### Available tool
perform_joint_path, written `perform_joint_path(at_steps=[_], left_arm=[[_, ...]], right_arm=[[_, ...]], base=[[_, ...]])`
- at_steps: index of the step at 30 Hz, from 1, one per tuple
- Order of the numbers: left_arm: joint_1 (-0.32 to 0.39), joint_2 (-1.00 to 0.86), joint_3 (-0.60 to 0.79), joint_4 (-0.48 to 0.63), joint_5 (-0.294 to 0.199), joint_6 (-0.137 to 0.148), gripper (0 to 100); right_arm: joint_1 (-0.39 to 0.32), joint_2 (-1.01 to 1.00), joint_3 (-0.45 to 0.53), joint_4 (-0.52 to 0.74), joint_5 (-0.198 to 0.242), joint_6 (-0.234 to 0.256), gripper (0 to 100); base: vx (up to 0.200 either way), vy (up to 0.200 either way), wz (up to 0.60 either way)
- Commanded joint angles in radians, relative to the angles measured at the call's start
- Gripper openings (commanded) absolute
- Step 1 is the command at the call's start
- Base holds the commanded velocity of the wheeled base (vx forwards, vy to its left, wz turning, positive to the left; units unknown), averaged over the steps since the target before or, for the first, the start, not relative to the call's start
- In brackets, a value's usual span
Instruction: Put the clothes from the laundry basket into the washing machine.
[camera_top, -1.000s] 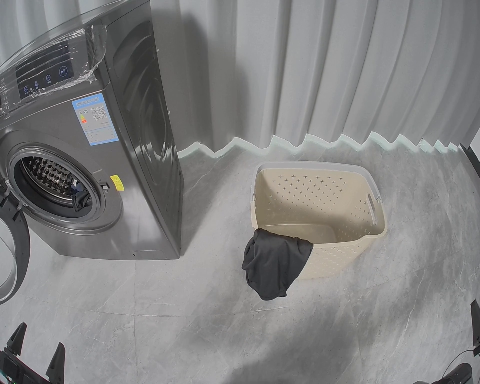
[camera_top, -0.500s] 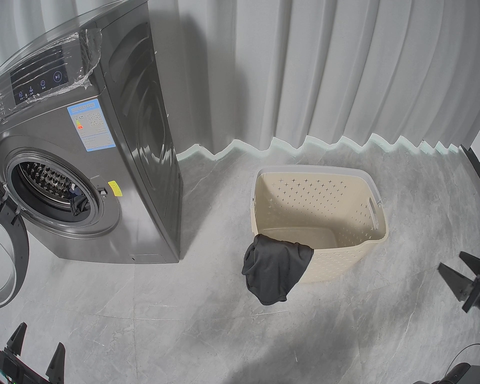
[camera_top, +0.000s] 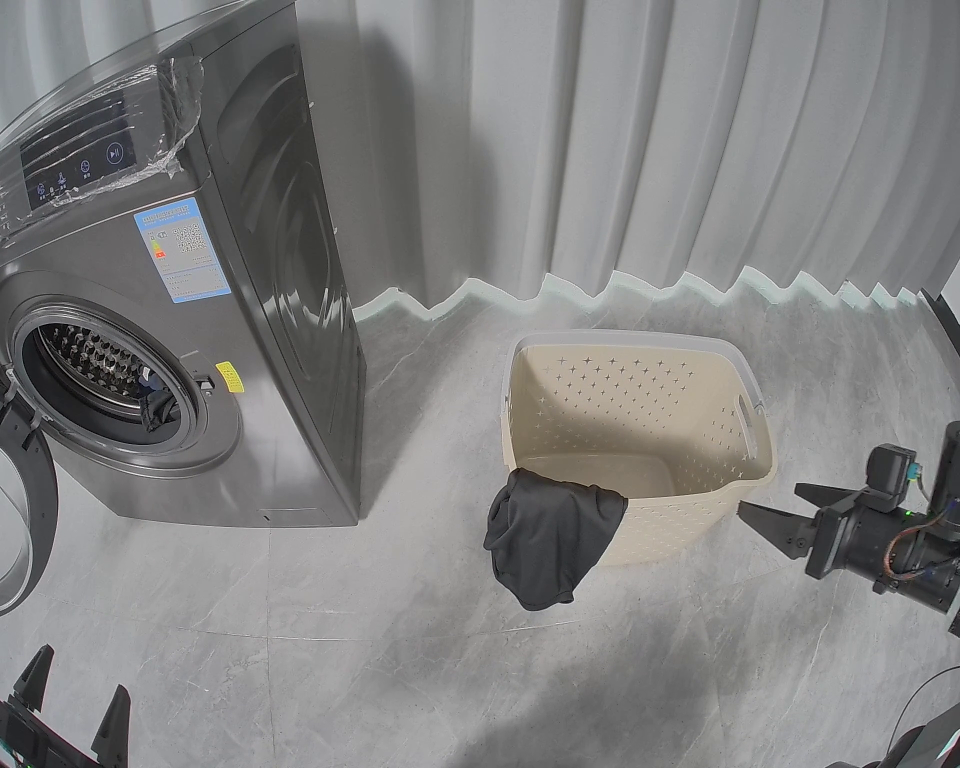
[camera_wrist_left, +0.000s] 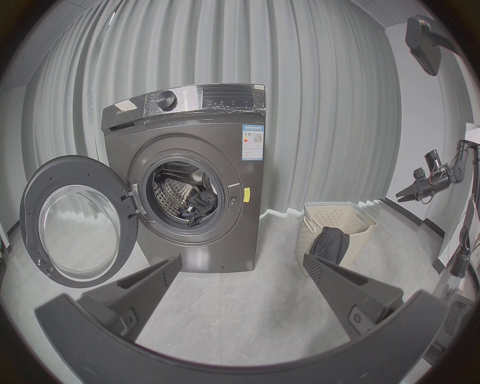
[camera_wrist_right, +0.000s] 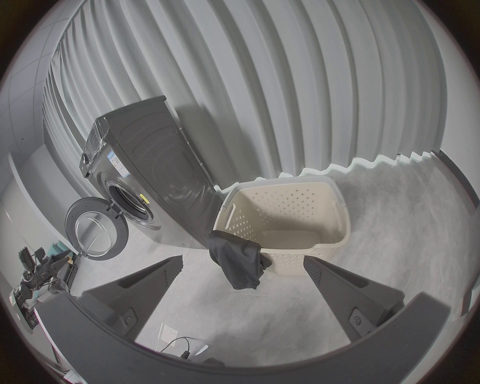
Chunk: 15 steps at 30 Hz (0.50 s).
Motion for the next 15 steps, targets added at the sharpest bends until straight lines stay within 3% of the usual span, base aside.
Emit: perform_joint_path(at_steps=[1,9,15], left_arm=[[0.000,-0.013,0.016,0.000,0.000,-0.001,100],[0.000,-0.013,0.016,0.000,0.000,-0.001,100],[0.000,-0.013,0.016,0.000,0.000,-0.001,100]], right_arm=[[0.051,0.184,-0.014,-0.069,-0.024,0.004,100],[0.126,0.418,-0.079,-0.260,-0.087,0.004,100],[0.143,0.565,-0.142,-0.339,-0.092,-0.006,100]], base=[[0.000,0.000,0.00],[0.000,0.000,0.00],[0.000,0.000,0.00]])
